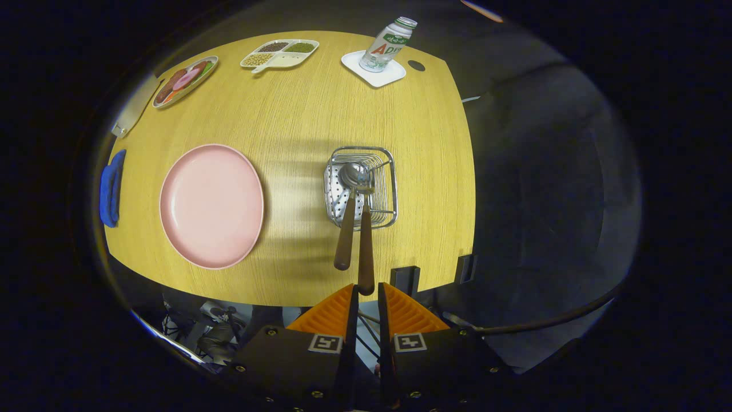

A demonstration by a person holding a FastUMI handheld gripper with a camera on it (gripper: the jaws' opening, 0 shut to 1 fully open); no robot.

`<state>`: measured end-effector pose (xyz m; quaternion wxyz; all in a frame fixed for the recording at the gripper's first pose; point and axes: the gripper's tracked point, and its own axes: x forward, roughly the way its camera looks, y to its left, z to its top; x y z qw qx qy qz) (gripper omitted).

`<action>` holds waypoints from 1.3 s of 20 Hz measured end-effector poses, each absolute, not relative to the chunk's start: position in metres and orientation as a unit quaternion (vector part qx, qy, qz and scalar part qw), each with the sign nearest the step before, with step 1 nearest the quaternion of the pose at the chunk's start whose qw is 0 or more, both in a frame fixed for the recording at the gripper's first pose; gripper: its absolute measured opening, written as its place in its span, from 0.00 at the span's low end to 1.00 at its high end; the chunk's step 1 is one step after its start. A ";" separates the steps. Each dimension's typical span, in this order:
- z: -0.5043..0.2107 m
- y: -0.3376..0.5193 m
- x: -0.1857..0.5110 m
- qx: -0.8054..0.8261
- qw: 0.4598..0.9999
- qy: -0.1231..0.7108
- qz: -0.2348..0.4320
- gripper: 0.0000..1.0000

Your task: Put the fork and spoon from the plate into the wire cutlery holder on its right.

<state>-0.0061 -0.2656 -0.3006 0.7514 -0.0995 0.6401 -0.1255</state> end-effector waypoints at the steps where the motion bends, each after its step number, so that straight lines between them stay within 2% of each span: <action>1: -0.295 -0.263 -0.007 -0.100 0.755 0.635 -0.129 0.19; 7: -0.255 -0.235 0.006 -0.092 0.815 0.555 -0.135 0.19; 12: -0.205 -0.191 0.051 -0.071 0.911 0.391 -0.108 0.18; 16: -0.149 -0.157 0.064 -0.058 0.962 0.251 -0.087 0.19; 21: -0.068 -0.112 0.065 -0.034 0.995 0.083 -0.053 0.18; 26: -0.030 -0.074 0.052 -0.017 1.000 0.002 -0.021 0.18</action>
